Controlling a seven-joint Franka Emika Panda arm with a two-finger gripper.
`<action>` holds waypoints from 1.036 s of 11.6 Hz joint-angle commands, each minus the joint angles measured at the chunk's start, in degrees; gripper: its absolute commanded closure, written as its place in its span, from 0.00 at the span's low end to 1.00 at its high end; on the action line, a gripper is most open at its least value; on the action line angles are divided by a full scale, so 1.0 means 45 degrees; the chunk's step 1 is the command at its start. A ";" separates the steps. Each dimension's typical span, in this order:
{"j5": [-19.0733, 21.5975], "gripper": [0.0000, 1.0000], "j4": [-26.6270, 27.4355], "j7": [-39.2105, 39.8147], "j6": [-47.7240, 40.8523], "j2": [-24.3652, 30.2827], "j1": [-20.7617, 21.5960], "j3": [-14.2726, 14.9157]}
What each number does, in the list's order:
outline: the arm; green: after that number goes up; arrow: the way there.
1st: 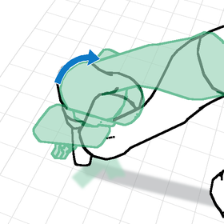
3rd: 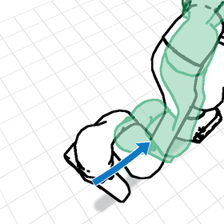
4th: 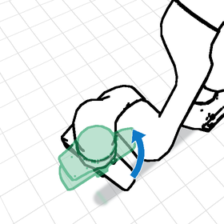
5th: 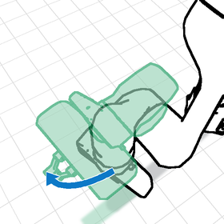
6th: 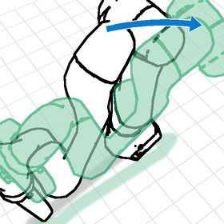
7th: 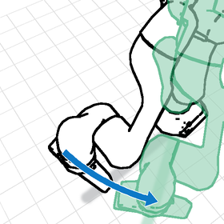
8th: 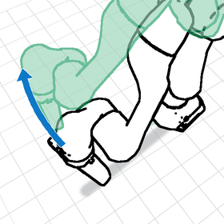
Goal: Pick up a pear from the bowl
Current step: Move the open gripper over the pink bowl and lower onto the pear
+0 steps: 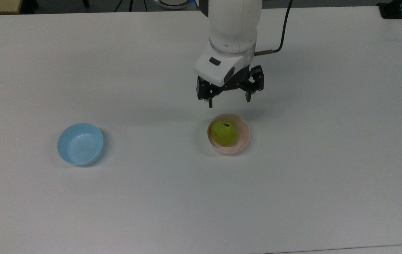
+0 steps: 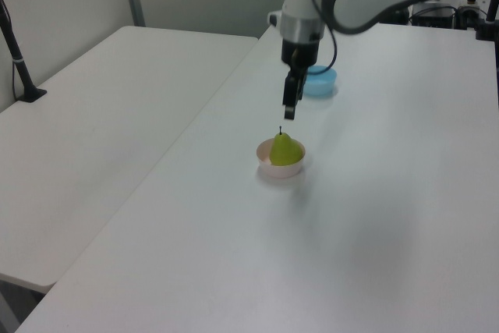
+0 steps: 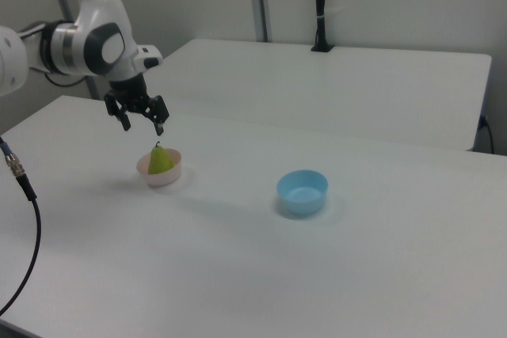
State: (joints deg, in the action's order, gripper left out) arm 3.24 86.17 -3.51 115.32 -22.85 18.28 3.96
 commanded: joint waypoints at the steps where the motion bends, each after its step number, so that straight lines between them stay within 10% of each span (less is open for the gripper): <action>1: 0.0062 0.00 -0.0301 -0.0099 0.0799 -0.1209 0.0293 0.0213; 10: -0.0757 0.22 -0.0262 -0.0312 0.1638 -0.2364 0.0313 0.0213; 12: -0.0974 0.49 -0.0262 -0.0352 0.1619 -0.2345 0.0313 0.0213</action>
State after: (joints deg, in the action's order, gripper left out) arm 0.31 85.48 -3.55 121.85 -33.12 18.71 4.03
